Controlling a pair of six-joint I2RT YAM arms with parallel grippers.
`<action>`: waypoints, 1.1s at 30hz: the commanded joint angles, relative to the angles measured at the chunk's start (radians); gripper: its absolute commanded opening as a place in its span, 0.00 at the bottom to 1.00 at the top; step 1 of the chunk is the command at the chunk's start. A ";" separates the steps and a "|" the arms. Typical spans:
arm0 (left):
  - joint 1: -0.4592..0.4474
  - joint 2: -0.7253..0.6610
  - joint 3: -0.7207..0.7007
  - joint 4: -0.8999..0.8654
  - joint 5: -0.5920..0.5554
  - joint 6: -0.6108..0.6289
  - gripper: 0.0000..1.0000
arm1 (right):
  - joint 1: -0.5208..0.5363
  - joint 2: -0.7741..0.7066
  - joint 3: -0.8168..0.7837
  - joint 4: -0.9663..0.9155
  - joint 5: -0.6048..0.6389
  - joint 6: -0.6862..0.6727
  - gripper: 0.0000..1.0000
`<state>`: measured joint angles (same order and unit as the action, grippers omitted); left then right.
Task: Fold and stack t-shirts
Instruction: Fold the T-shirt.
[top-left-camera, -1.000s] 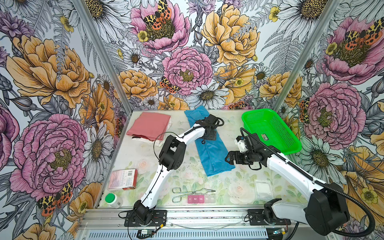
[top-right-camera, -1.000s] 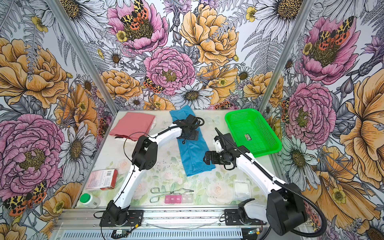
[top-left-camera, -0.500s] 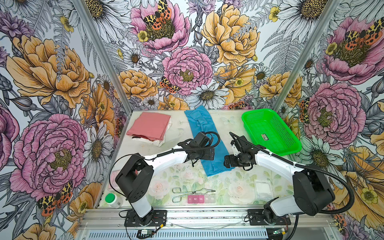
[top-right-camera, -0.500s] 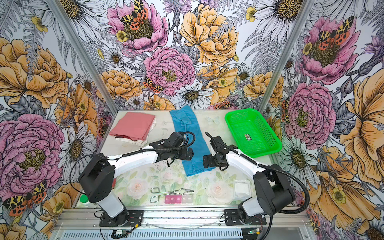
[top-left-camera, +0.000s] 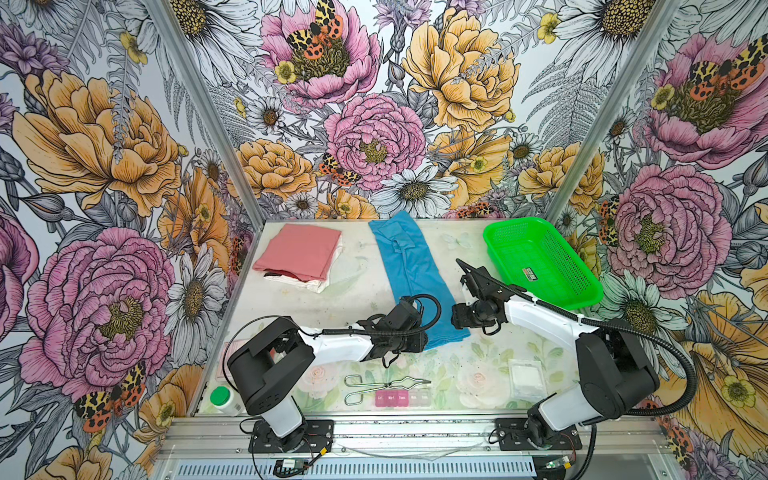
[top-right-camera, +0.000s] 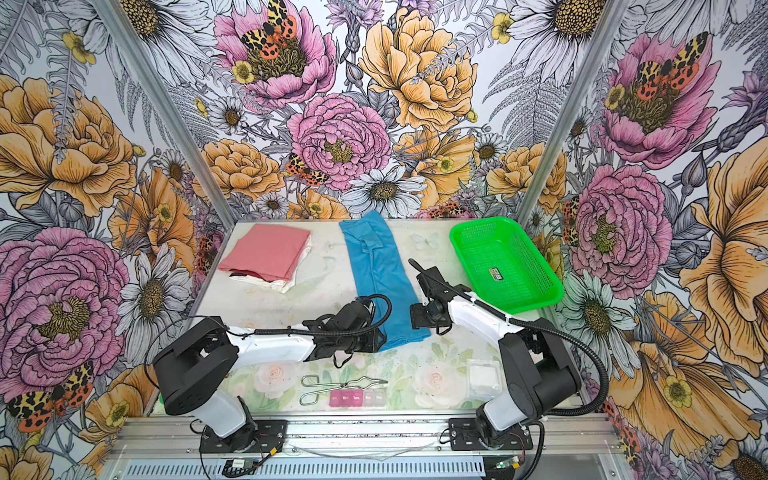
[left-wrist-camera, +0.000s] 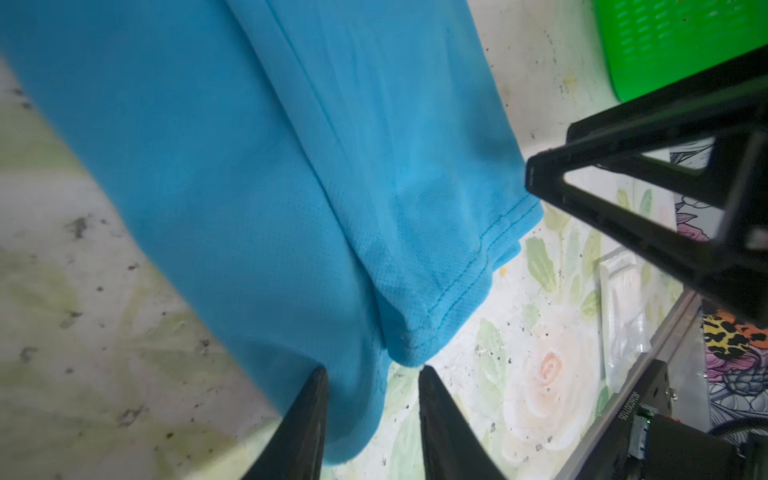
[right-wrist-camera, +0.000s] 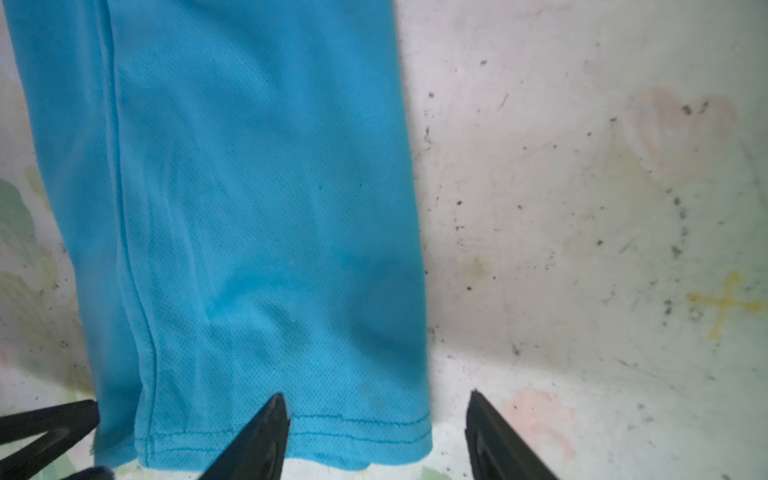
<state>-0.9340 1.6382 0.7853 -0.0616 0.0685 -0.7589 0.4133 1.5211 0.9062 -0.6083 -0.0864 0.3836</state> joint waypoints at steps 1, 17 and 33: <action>-0.006 -0.004 -0.033 0.016 -0.020 -0.038 0.39 | -0.024 -0.019 -0.007 0.015 -0.020 -0.006 0.69; -0.012 0.026 -0.054 -0.056 -0.017 -0.034 0.28 | -0.085 -0.002 -0.057 0.034 -0.101 -0.025 0.49; 0.013 0.007 -0.072 -0.155 -0.086 -0.030 0.02 | -0.077 0.057 -0.109 0.111 -0.226 -0.011 0.45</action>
<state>-0.9356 1.6550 0.7544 -0.0978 0.0368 -0.7868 0.3279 1.5711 0.8200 -0.5308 -0.2642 0.3668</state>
